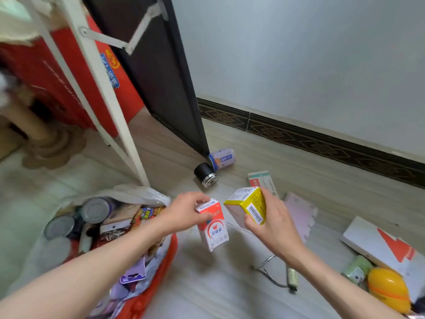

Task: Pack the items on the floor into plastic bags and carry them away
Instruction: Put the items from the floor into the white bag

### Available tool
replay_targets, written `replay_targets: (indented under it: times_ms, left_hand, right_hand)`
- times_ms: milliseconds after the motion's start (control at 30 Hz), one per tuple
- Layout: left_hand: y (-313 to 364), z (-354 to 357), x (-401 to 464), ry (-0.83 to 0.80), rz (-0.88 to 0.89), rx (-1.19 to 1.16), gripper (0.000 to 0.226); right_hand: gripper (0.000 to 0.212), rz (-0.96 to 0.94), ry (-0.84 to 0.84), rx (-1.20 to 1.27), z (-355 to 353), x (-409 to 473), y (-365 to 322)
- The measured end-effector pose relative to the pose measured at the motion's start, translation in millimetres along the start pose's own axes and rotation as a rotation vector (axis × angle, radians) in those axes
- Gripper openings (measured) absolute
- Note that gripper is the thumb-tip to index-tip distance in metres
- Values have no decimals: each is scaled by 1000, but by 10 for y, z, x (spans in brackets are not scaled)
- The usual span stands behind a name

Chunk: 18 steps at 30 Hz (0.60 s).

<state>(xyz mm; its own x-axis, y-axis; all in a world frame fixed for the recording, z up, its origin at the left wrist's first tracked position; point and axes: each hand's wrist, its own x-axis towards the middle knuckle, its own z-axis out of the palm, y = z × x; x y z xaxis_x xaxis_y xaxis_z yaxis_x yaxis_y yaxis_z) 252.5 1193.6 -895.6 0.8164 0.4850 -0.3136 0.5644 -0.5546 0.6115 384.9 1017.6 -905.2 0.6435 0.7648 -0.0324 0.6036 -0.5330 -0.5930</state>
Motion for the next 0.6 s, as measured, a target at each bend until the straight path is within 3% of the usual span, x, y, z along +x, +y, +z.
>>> replay_targets:
  times_ms: [167, 300, 367, 500, 600]
  left_hand:
    - [-351, -729, -483, 250, -67, -22, 27]
    - [-954, -1006, -811, 416, -252, -283, 12]
    - [-1275, -1136, -954, 450, -335, -303, 14]
    - [-1845, -1322, -1304, 417, -474, -211, 19]
    - [-2085, -1209, -1488, 403, -506, -210, 18]
  right_hand:
    - [78, -217, -189, -56, 37, -45, -844]
    - [56, -79, -270, 138, 228, 47, -1354]
    - [46, -34, -348, 175, 423, 171, -1558]
    - [44, -105, -515, 109, 1026, 342, -1959]
    - [38, -122, -521, 191, 1438, 307, -2216]
